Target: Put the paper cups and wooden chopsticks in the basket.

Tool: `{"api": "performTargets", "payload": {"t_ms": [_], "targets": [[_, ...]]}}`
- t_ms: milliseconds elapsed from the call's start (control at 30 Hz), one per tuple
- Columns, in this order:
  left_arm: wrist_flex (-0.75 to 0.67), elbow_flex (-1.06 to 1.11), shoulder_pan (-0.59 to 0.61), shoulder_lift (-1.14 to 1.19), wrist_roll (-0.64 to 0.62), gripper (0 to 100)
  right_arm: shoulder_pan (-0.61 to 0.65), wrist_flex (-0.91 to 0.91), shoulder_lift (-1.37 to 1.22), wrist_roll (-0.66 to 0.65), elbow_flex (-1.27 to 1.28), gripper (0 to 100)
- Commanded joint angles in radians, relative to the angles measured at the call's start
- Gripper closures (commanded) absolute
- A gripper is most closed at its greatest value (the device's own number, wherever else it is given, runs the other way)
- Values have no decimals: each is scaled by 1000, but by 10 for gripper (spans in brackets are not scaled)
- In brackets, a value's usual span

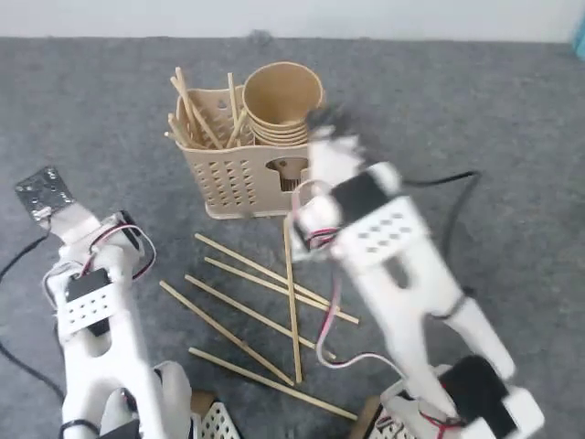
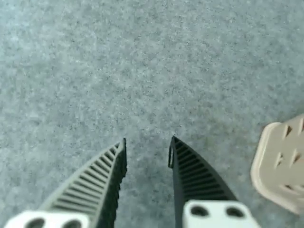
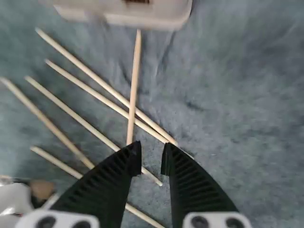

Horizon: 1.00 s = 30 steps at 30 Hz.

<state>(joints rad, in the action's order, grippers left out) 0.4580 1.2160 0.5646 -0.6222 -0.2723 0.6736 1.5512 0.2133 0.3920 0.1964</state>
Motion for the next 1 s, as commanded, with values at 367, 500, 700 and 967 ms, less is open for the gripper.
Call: {"api": "performTargets", "payload": {"t_ms": [367, 500, 700, 967], "targets": [[-6, -45, 80, -23, -84, 863, 67, -736, -285, 15, 302, 918], [-28, -39, 60, -23, -84, 863, 67, -759, -328, 15, 284, 918], [-28, -39, 58, -23, -83, 863, 65, -776, -378, 14, 292, 930], [-28, -39, 58, -23, -83, 863, 81, -568, -177, 14, 293, 991]]}}
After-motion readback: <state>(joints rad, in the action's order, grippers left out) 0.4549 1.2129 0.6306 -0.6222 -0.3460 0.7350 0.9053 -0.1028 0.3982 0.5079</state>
